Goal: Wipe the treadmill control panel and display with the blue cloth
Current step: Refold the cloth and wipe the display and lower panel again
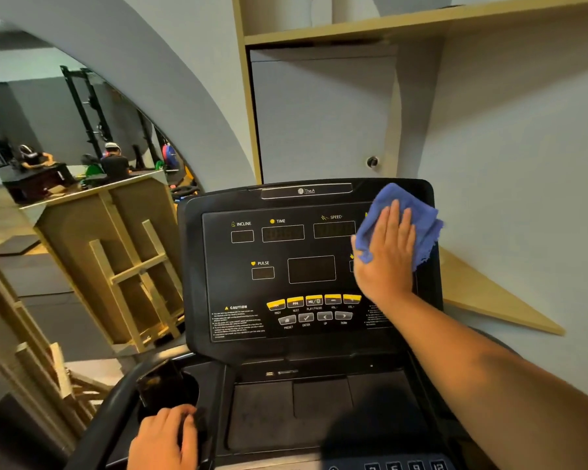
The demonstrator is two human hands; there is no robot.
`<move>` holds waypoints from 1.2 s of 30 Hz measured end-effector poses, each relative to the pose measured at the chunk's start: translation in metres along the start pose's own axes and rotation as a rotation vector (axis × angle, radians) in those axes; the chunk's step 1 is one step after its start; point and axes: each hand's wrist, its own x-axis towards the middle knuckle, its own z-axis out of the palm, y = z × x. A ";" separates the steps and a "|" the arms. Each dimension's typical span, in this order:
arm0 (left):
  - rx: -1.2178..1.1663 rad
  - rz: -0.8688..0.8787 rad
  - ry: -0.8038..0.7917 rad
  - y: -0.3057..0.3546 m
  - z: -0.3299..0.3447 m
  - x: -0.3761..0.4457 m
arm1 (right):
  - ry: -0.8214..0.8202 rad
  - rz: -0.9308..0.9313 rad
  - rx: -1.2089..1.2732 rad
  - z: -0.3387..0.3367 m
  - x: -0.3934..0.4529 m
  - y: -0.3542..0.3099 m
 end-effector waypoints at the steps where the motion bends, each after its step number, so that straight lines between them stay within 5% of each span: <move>1: 0.017 0.006 -0.004 0.001 0.001 0.000 | -0.015 0.014 0.015 0.000 0.004 -0.012; 8: 0.040 -0.022 -0.011 0.001 0.006 -0.003 | -0.163 -0.600 -0.182 0.012 -0.047 0.022; 12: 0.061 -0.036 -0.021 -0.002 0.007 -0.005 | -0.117 -0.366 -0.128 0.006 -0.059 0.069; 16: 0.058 -0.042 0.004 0.000 0.007 -0.010 | -0.028 -0.099 -0.032 0.009 -0.044 0.036; 18: 0.060 -0.038 0.018 0.003 0.005 -0.012 | -0.057 -0.152 -0.017 0.015 -0.052 0.015; 22: 0.069 -0.028 0.009 0.005 0.003 -0.013 | -0.168 -0.554 -0.103 0.017 -0.087 0.022; 25: 0.087 -0.023 0.014 0.004 0.003 -0.015 | -0.253 -0.621 -0.145 0.013 -0.099 0.055; 28: 0.087 -0.009 0.016 0.004 0.002 -0.016 | -0.273 -0.436 -0.136 0.009 -0.094 0.077; 33: 0.088 0.012 0.000 0.001 0.002 -0.016 | -0.027 0.006 -0.007 0.004 -0.038 0.015; 36: 0.096 0.011 0.010 0.002 0.002 -0.016 | -0.030 -0.109 0.024 0.008 -0.030 -0.029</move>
